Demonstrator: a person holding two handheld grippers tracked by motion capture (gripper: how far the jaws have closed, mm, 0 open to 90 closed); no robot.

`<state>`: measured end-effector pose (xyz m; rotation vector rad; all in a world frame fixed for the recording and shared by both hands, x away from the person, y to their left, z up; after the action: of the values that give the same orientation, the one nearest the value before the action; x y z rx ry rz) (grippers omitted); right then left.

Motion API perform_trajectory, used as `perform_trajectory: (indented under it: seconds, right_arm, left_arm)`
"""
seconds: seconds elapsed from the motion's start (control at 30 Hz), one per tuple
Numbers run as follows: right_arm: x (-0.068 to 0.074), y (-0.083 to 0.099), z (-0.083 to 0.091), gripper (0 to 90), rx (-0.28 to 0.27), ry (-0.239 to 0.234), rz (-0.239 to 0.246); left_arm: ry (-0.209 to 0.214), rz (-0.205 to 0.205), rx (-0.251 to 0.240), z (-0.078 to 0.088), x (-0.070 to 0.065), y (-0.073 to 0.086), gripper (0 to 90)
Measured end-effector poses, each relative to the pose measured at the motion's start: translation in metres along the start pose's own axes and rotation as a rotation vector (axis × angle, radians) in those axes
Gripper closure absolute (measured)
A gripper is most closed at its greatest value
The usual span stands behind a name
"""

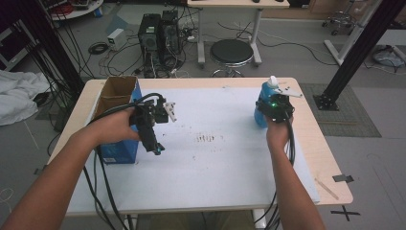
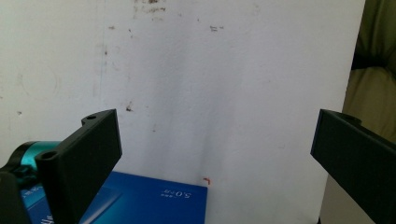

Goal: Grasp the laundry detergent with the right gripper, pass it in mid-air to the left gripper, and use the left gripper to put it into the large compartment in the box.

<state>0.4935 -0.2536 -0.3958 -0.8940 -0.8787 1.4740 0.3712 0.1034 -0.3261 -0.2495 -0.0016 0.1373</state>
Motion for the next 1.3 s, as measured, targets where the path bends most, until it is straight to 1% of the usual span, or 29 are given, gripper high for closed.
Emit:
perform_trajectory:
  seconds: [0.13,0.2,0.27,0.3,0.33,0.4,0.5,0.57,0.63,0.7,0.77,0.8,0.87,0.9,0.93,0.97,1.03,1.07,1.1,1.13,1.17,1.2,1.23,1.27,1.3]
  right_arm:
    - [0.001,-0.006,0.014,44.0,-0.011,-0.074,0.071]
    - [0.002,-0.009,0.021,44.0,-0.018,-0.113,0.094]
    - [0.002,-0.011,0.029,43.9,-0.024,-0.173,0.113]
    - [0.003,-0.013,0.034,44.0,-0.025,-0.220,0.130]
    - [0.003,-0.013,0.037,44.0,-0.022,-0.242,0.140]
    - [0.005,-0.015,0.044,44.0,-0.027,-0.278,0.191]
    - [0.005,-0.018,0.055,44.1,-0.036,-0.337,0.233]
    - [0.005,-0.020,0.062,44.1,-0.044,-0.392,0.241]
    - [0.006,-0.021,0.069,44.1,-0.047,-0.448,0.253]
    - [0.007,-0.021,0.074,44.1,-0.052,-0.489,0.270]
    - [0.009,-0.020,0.078,44.1,-0.050,-0.543,0.283]
    - [0.009,-0.020,0.078,44.1,-0.050,-0.543,0.283]
    - [0.011,-0.018,0.081,44.2,-0.040,-0.617,0.297]
    - [0.014,-0.016,0.085,44.3,-0.030,-0.676,0.307]
    - [0.014,-0.016,0.085,44.3,-0.030,-0.676,0.307]
    - [0.019,-0.014,0.089,44.2,-0.025,-0.713,0.328]
    - [0.024,-0.013,0.093,44.3,-0.029,-0.736,0.351]
    - [0.024,-0.013,0.093,44.3,-0.029,-0.736,0.351]
    - [0.026,-0.013,0.095,44.2,-0.032,-0.750,0.362]
    - [0.032,-0.013,0.100,44.3,-0.044,-0.789,0.379]
    - [0.033,-0.012,0.102,44.3,-0.046,-0.804,0.385]
    - [0.036,-0.012,0.105,44.3,-0.051,-0.833,0.398]
    - [0.038,-0.012,0.107,44.3,-0.056,-0.851,0.408]
    - [0.040,-0.011,0.110,44.3,-0.058,-0.873,0.420]
    - [0.043,-0.011,0.113,44.3,-0.060,-0.901,0.441]
  left_arm:
    - [-0.008,-0.010,-0.012,0.001,-0.001,-0.005,1.8]
    - [-0.011,-0.011,-0.021,0.002,-0.001,-0.007,1.8]
    - [-0.014,-0.011,-0.026,0.003,-0.002,-0.010,1.8]
    - [-0.015,-0.015,-0.022,0.004,-0.002,-0.011,1.8]
    - [-0.019,-0.011,-0.026,0.004,-0.003,-0.012,1.8]
    - [-0.023,-0.006,-0.033,0.005,-0.003,-0.015,1.8]
    - [-0.034,0.001,-0.045,0.006,-0.006,-0.018,1.8]
    - [-0.040,0.010,-0.053,0.007,-0.008,-0.019,1.8]
    - [-0.046,0.013,-0.046,0.008,-0.010,-0.020,1.8]
    - [-0.054,0.019,-0.051,0.010,-0.012,-0.021,1.8]
    - [-0.058,0.025,-0.055,0.011,-0.014,-0.023,1.8]
    - [-0.058,0.025,-0.055,0.011,-0.014,-0.023,1.8]
    - [-0.060,0.024,-0.057,0.012,-0.017,-0.025,1.8]
    - [-0.063,0.021,-0.055,0.012,-0.018,-0.026,1.8]
    - [-0.063,0.021,-0.055,0.012,-0.018,-0.026,1.8]
    - [-0.065,0.023,-0.059,0.012,-0.019,-0.027,1.8]
    - [-0.064,0.023,-0.050,0.014,-0.021,-0.027,1.8]
    - [-0.064,0.023,-0.050,0.014,-0.021,-0.027,1.8]
    - [-0.066,0.021,-0.052,0.016,-0.022,-0.028,1.8]
    - [-0.067,0.018,-0.059,0.019,-0.024,-0.029,1.8]
    - [-0.070,0.016,-0.061,0.021,-0.025,-0.030,1.8]
    - [-0.070,0.013,-0.057,0.022,-0.025,-0.031,1.8]
    - [-0.075,0.006,-0.056,0.024,-0.025,-0.032,1.8]
    - [-0.078,0.007,-0.059,0.025,-0.026,-0.034,1.8]
    - [-0.078,0.004,-0.060,0.026,-0.026,-0.036,1.8]
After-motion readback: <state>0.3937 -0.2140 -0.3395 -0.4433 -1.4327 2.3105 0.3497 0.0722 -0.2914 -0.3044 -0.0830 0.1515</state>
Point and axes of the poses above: each handheld gripper's, and its own axes: z roughly backward along the jaws, y roughly out of its underside, x roughly to its left, the point moved 6 cm from there along -z, roughly forward along the jaws, and after that the axes turned 6 degrees about y, right-handed, at the moved point
